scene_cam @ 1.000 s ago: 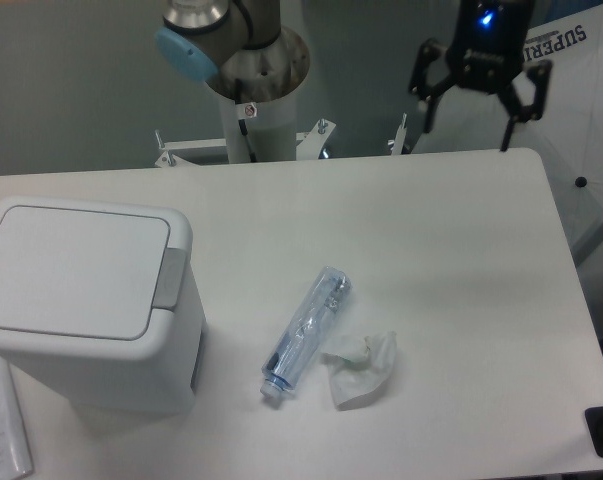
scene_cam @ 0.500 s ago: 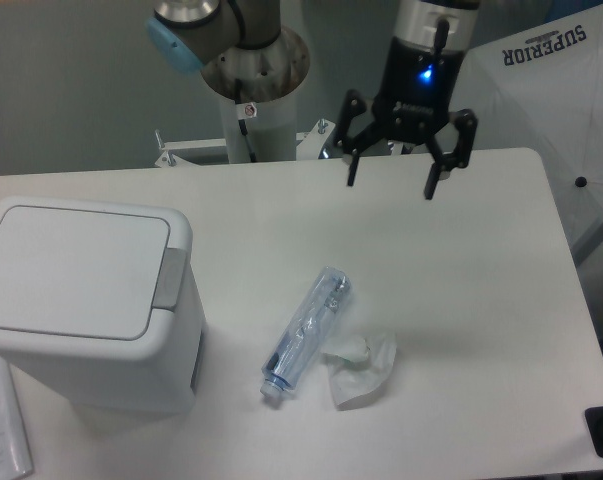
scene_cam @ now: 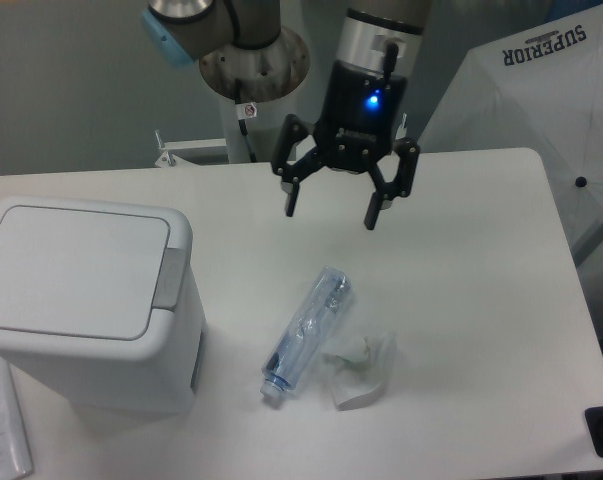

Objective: Open the trash can
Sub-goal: 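Move the open gripper from its raised position toward the white trash can, then lower the gripper beside the trash can lid's grey tab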

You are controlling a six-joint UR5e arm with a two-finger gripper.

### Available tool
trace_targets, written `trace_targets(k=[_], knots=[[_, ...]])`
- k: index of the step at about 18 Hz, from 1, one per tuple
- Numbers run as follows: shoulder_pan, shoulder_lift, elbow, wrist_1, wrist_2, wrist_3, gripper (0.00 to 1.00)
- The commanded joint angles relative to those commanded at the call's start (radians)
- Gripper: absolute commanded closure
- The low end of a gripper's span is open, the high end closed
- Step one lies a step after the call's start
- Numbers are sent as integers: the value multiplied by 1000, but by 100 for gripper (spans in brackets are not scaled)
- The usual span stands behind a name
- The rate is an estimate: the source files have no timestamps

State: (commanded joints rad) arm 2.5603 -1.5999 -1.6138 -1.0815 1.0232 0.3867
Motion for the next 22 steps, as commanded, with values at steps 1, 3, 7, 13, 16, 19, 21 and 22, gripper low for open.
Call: trace_targets(k=[1,3,7,13,16,19,21,22], knots=[[-14,-8,-2,6,0,-6,0],[-38,-26,5,35,0,-29,0],[-90,-72,6,98,15,-74,0],[-137,-106,9,115,43,-75,0],[-141,-112,9,115,43,-75,0],[-153,-118,8,115,43,-77,0],[-158,-120,12,115,43,-81,0],[-160,-120,12,115,43,-81,0]])
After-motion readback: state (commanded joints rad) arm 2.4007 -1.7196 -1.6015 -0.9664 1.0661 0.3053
